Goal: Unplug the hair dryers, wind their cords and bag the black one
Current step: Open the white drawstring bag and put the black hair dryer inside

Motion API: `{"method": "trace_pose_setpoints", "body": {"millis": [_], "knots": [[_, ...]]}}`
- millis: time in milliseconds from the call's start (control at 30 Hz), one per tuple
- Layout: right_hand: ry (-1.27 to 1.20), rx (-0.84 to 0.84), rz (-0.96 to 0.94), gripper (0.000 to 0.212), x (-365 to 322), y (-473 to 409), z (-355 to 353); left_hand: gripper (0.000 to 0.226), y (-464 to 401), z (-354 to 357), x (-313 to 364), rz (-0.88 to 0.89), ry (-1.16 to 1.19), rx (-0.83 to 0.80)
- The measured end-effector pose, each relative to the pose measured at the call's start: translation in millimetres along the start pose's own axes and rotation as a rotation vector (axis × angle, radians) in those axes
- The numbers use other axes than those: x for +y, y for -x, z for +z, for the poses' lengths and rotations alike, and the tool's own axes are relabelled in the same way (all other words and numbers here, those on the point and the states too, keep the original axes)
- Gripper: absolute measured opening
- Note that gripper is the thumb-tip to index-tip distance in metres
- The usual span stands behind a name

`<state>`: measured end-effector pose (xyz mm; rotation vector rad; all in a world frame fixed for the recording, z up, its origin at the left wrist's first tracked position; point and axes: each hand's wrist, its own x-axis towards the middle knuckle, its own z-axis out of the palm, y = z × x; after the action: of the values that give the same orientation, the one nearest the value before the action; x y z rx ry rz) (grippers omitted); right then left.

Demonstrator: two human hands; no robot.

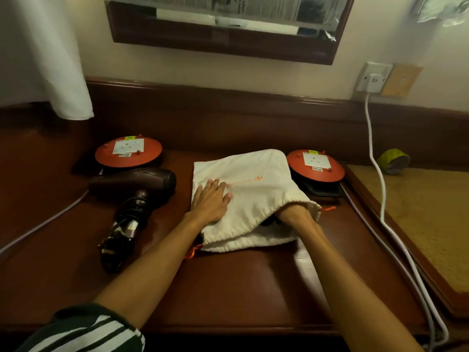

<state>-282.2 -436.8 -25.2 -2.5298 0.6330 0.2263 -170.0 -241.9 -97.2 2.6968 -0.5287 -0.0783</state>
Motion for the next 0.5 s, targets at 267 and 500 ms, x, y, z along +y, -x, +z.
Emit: {"method": "trace_pose_setpoints", "body": {"millis": [267, 500], "knots": [[-0.293, 0.133, -0.512, 0.033, 33.6, 37.5, -3.2, 0.043, 65.2, -36.2, 61.2, 0.375, 0.468, -0.076], [-0.223, 0.079, -0.539, 0.022, 37.6, 61.7, -22.4, 0.025, 75.6, -39.6, 75.4, 0.450, 0.448, 0.030]]}}
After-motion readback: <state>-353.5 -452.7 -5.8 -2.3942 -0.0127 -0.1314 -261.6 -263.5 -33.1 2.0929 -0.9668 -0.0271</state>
